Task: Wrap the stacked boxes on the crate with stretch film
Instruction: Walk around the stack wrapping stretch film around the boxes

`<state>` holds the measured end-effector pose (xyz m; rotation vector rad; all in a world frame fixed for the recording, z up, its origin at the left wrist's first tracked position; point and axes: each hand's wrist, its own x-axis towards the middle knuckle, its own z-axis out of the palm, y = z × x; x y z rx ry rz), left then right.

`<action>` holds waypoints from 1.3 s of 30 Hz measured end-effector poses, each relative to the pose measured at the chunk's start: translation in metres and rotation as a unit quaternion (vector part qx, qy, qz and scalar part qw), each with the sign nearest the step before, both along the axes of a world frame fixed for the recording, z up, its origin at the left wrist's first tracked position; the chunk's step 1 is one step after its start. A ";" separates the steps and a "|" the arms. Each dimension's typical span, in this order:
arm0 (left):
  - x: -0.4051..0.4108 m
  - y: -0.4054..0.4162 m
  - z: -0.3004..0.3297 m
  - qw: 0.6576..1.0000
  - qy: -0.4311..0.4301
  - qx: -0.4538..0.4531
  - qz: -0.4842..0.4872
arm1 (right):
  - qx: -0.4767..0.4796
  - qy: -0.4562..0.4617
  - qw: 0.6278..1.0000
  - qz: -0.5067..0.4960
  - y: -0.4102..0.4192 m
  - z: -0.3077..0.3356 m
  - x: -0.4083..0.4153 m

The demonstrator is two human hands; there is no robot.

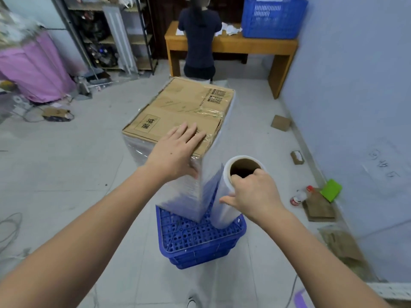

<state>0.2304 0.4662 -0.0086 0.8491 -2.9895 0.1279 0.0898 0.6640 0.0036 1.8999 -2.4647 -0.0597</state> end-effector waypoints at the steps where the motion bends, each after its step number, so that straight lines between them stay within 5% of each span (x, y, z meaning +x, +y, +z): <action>1: 0.000 -0.001 0.000 1.000 -0.004 -0.007 -0.008 | -0.010 -0.008 1.000 0.009 0.003 0.001 -0.003; 6: -0.003 0.006 0.001 0.999 -0.020 -0.035 -0.019 | -0.061 0.026 0.995 0.077 0.018 -0.001 -0.016; 16: -0.033 0.047 -0.011 0.999 0.015 -0.049 -0.002 | 0.056 -0.036 0.966 0.252 0.037 0.020 0.000; 39: -0.015 0.038 0.009 0.999 0.004 0.024 -0.040 | -0.070 -0.020 0.997 -0.016 0.057 0.000 0.032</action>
